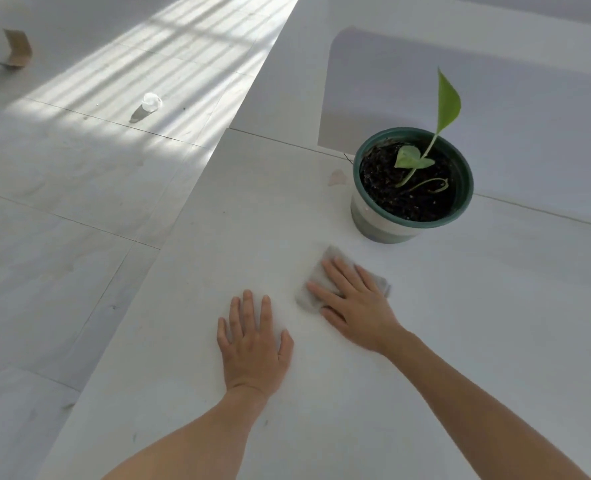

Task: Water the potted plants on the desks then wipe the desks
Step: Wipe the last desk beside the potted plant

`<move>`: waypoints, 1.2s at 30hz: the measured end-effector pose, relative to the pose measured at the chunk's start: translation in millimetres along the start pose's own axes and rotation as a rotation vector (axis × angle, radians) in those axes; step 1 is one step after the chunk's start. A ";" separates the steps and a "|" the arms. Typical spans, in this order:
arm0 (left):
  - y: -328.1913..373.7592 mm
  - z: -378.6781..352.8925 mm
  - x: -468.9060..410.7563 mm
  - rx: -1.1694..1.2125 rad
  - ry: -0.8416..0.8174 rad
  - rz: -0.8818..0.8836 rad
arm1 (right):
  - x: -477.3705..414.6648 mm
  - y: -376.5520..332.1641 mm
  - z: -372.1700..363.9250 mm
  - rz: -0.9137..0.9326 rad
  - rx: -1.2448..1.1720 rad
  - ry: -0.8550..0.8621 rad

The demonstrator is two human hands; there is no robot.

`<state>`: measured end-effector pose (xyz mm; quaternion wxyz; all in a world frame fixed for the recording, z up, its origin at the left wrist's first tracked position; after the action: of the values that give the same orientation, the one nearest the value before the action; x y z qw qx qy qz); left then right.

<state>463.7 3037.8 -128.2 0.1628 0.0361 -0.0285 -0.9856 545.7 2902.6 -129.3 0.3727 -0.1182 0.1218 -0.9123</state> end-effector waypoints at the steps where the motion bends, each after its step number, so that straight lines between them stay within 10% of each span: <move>1: 0.2 0.3 -0.4 0.000 0.000 -0.002 | 22.4 19.5 -0.9 -0.023 0.027 -0.034; 7: -3.5 -2.3 -2.7 -0.012 -0.030 0.000 | 98.0 193.2 54.6 -1.035 -0.200 0.220; 10: 2.6 0.2 -0.9 -0.017 -0.023 -0.017 | 99.2 185.5 59.4 -1.247 -0.319 0.358; 14: 2.1 -0.4 0.2 -0.007 -0.035 -0.012 | 65.3 107.2 29.5 -1.157 -0.314 0.369; 23: -1.1 0.4 -0.7 -0.066 0.006 -0.028 | -46.4 -30.5 6.6 -0.216 -0.304 0.092; 36: 2.8 -3.3 2.2 0.032 -0.314 0.006 | 151.5 33.4 14.4 -0.901 -0.179 0.343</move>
<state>462.8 3034.3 -131.4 0.1588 -0.1160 -0.0696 -0.9780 466.7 2770.1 -107.1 -0.0961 -0.0387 0.1959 -0.9751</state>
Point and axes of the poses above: each hand's wrist, its own x-axis away from the middle knuckle, its own z-axis out of the back of the hand, y = z × x, the point moved 9 cm from there along -x, towards the middle knuckle, and after that the axes turned 4 degrees about -x, right-handed, at the moved point
